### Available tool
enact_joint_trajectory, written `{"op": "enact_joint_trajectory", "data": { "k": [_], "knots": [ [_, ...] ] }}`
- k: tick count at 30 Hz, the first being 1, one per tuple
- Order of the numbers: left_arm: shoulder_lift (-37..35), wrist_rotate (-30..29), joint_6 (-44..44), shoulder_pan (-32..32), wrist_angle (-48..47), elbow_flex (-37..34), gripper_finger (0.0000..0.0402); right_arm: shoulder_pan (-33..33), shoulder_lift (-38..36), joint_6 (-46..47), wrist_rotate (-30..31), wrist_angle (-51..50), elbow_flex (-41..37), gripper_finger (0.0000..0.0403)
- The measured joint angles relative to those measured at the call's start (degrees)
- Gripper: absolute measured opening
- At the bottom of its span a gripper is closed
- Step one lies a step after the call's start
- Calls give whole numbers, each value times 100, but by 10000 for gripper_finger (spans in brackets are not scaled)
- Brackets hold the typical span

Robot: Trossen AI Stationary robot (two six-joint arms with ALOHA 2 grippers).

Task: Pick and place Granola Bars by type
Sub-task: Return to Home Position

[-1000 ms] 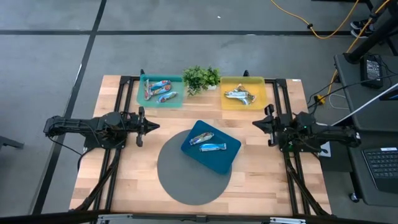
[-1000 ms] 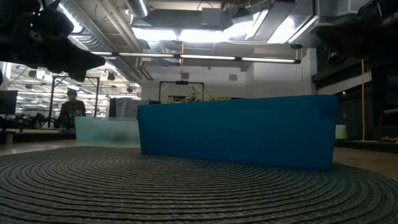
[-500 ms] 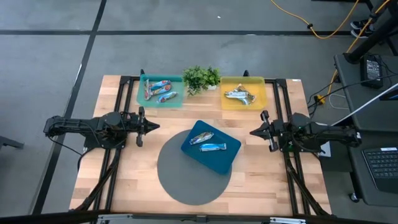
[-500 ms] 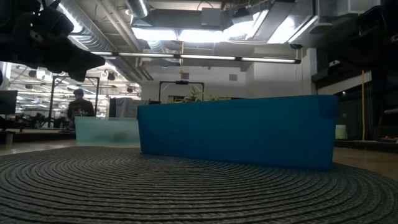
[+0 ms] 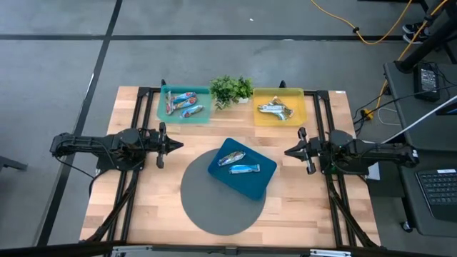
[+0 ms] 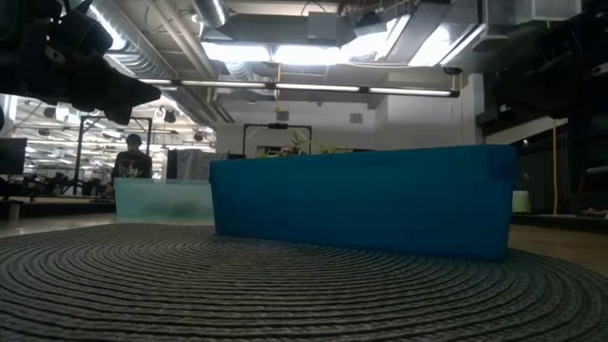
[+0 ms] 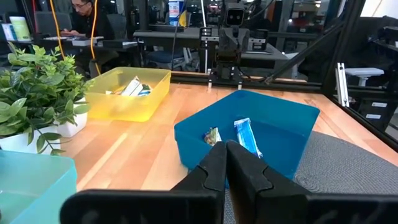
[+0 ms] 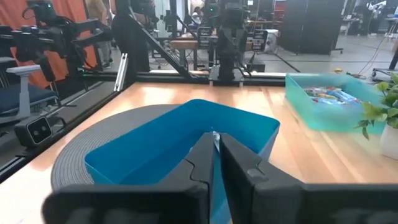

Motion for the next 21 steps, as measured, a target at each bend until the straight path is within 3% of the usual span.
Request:
{"op": "enact_joint_trajectory", "data": {
  "k": [21],
  "knots": [
    [0, -1, -1, 0, -1, 2, 8, 0, 2, -8, 4, 6, 0, 35]
  ]
}}
